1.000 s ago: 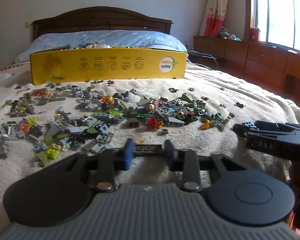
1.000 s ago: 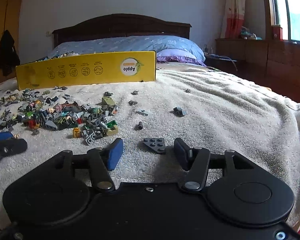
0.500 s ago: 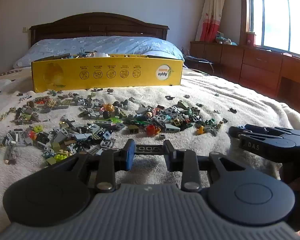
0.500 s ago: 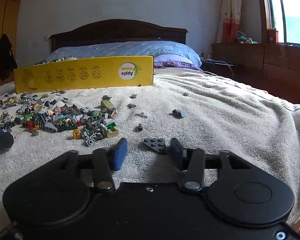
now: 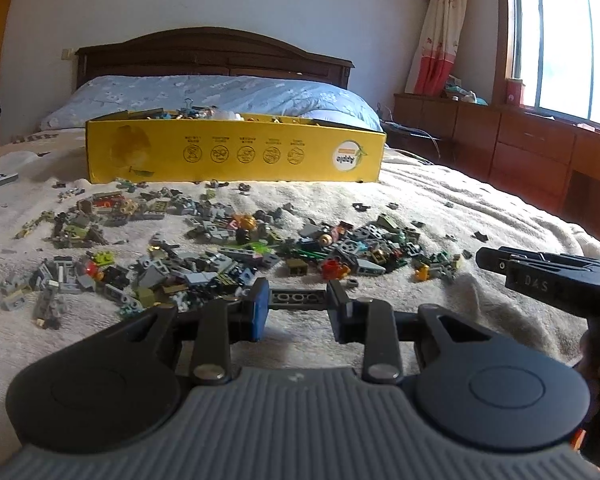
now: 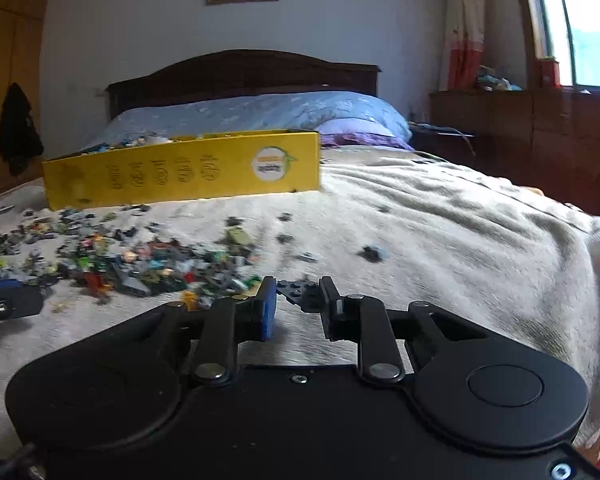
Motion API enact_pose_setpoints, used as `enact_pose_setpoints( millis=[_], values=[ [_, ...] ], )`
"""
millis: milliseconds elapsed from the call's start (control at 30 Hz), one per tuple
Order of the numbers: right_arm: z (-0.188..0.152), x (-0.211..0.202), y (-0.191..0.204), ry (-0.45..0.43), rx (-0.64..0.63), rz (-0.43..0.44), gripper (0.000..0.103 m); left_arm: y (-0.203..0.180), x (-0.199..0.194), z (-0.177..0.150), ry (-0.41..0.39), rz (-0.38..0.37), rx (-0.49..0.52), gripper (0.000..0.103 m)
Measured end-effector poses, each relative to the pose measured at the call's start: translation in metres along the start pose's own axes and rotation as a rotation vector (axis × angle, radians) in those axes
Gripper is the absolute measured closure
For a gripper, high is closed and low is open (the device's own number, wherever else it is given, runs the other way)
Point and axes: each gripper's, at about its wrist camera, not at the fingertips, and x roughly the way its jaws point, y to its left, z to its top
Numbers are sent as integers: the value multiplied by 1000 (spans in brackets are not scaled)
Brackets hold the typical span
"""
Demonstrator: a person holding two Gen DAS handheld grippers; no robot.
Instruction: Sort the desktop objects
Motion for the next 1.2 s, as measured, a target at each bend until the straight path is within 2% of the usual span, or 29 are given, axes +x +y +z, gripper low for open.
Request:
enact_pose_setpoints(
  millis=[500,567,900,1200],
  values=[
    [10,-3,44,30,-49,149,81,24,-2,12,-22,43,-40,68],
    [13,-1,47,25,-52,158,81,27,1,17,-12,51,-42,68],
    [45,18,59,1,-68,223,81,36,11,52,-72,94,10,68],
    [69,48,69,25,-69,278,81,46,43,86,-107,124,57,68]
  ],
)
